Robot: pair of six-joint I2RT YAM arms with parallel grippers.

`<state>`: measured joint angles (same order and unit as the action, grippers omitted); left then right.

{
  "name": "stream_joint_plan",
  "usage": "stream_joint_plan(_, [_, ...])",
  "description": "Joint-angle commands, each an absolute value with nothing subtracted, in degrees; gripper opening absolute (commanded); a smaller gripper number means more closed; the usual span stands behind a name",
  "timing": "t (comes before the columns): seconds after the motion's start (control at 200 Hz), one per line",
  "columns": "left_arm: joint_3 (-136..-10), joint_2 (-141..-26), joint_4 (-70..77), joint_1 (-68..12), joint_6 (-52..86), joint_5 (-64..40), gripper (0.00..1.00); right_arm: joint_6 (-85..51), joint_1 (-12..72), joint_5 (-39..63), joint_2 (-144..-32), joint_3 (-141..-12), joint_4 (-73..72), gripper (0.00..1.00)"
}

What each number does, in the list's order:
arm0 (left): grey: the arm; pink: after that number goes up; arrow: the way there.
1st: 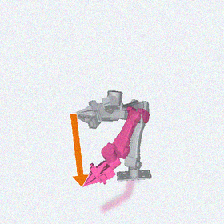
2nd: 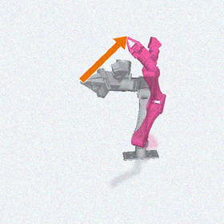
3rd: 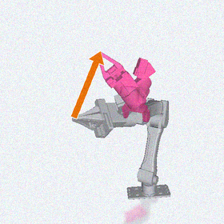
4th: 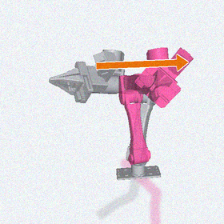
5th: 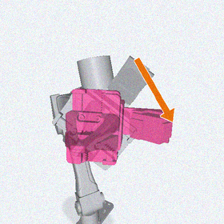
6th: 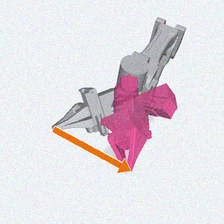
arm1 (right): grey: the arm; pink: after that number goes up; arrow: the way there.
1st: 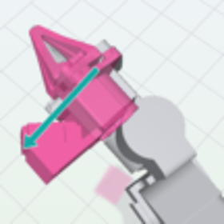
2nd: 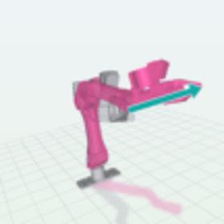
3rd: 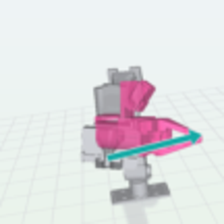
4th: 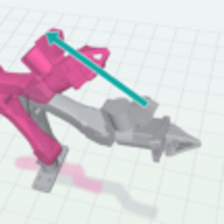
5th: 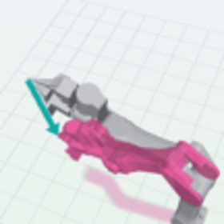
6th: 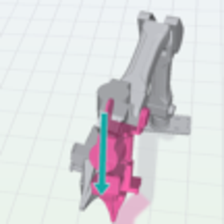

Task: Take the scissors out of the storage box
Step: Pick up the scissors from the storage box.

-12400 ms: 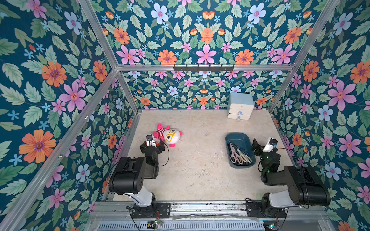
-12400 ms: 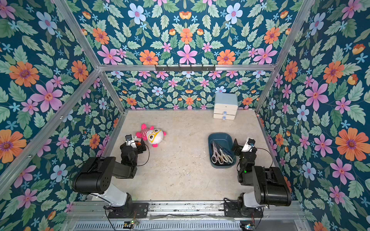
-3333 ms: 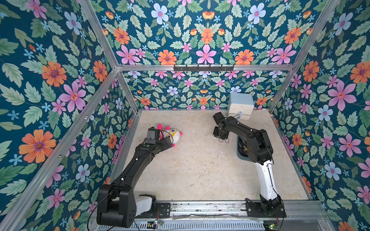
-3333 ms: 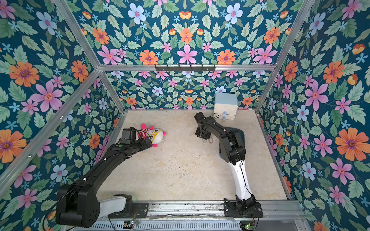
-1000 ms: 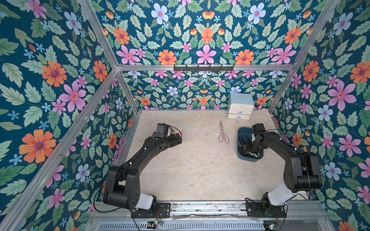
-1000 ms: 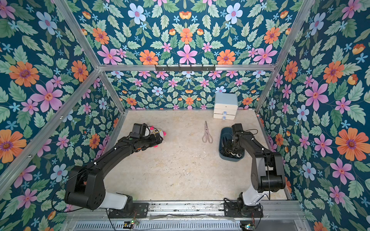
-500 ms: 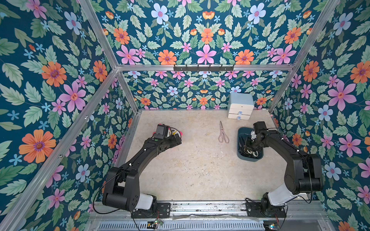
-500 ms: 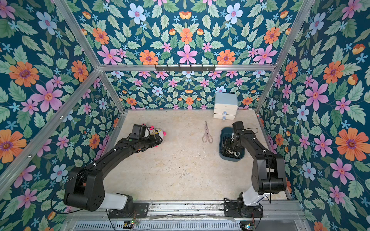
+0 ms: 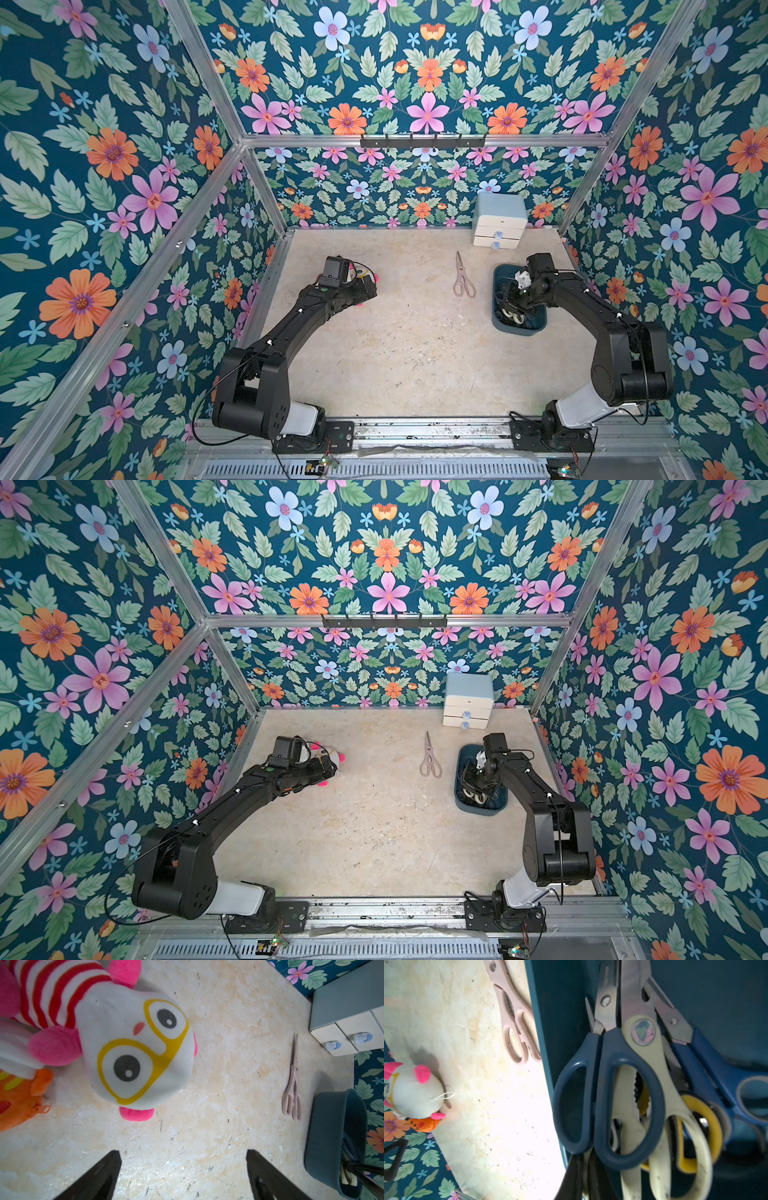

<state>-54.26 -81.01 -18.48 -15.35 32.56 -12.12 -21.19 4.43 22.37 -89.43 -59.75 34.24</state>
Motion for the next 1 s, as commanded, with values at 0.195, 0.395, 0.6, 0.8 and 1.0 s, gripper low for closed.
stream_joint_plan(0.195, [-54.7,-80.8,-19.5,-15.3,31.1,-11.6,0.99,-25.4,4.5,20.1,-84.3,-60.3,38.2,0.00])
stream_joint_plan(0.395, [-55.8,-81.6,-19.9,-15.3,30.2,-11.9,0.99,-26.8,4.5,13.6,-82.2,-62.9,41.8,0.00])
stream_joint_plan(0.6, [-55.7,-82.0,-19.4,-15.3,30.0,-11.9,0.99,-31.0,4.7,11.6,-79.1,-63.9,40.7,0.00])
stream_joint_plan(0.8, [-55.1,-82.3,-19.3,-15.2,29.4,-11.8,0.99,-36.2,11.0,10.2,-77.9,-65.3,36.9,0.00])
stream_joint_plan(1.0, [-54.4,-82.3,-19.2,-14.6,29.4,-11.7,0.99,-40.5,19.8,7.9,-82.4,-69.6,33.1,0.00])
